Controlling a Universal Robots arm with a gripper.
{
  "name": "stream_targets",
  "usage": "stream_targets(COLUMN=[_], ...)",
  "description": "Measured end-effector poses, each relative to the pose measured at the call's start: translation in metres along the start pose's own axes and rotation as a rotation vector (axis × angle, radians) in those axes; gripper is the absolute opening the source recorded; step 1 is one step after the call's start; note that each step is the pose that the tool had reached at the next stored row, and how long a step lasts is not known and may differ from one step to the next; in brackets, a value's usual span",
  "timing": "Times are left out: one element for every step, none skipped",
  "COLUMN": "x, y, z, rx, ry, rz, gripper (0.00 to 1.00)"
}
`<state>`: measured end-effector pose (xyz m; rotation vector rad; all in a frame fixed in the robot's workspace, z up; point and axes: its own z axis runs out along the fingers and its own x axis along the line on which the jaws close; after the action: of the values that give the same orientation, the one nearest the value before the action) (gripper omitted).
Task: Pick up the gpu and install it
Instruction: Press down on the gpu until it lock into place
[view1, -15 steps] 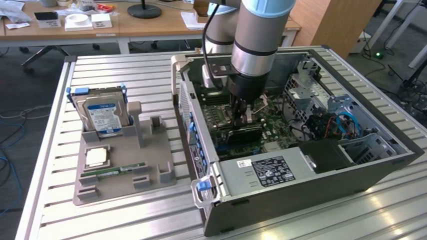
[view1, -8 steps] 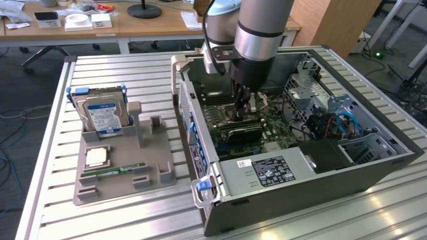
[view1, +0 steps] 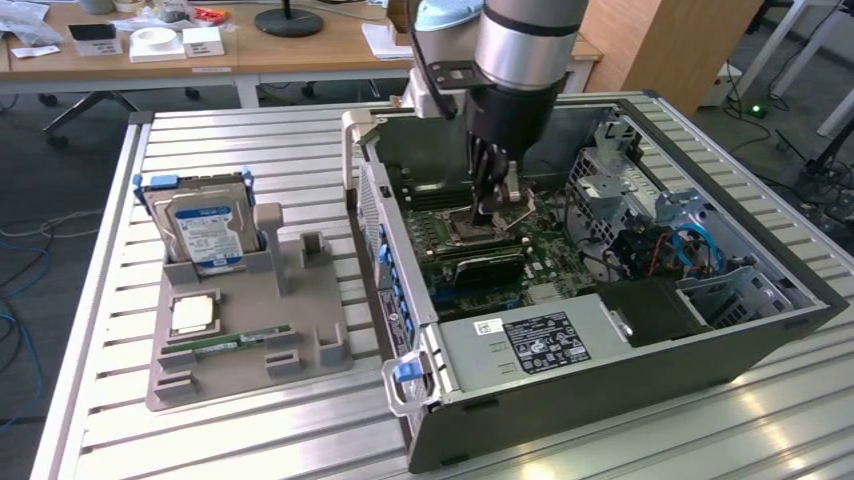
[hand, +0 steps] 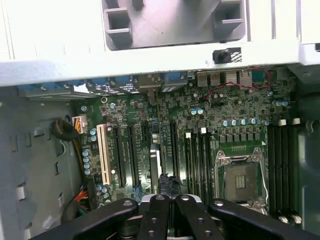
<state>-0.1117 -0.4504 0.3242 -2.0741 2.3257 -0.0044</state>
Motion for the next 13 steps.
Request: stream_targets(x=[0.0,0.0,0.0,0.0,0.0,0.0,0.0,0.0,0.0,-0.001,-0.001,-0.001,-0.001], y=[-0.0001,-0.0001,-0.0002,-0.0003,-0.0003,-0.0004,-0.0004,-0.0004,-0.0005,-0.0005,-0.0006,-0.0006,-0.0007], z=[-0.0036,-0.007,-0.0106,-0.0139,-0.0171,-0.0201,-0.0227,-0.0253,-0.0276,-0.0298,-0.0321,-0.034,-0.036], rx=[0.0,0.0,0.0002,0.0003,0.0003,0.0004,0.0005,0.0005,0.0006,0.0007,0.0007,0.0007,0.0007], ry=[0.0001,0.0002,0.0,0.0,0.0,0.0001,0.0,0.0001,0.0,-0.0001,0.0,0.0,0.0], rz=[0.0,0.0,0.0,0.0,0.0,0.0,0.0,0.0,0.0,0.0,0.0,0.0,0.0], gripper=[0.11,0.11,0.11,0.11,0.11,0.11,0.11,0.11,0.11,0.11,0.11,0.11,0.11])
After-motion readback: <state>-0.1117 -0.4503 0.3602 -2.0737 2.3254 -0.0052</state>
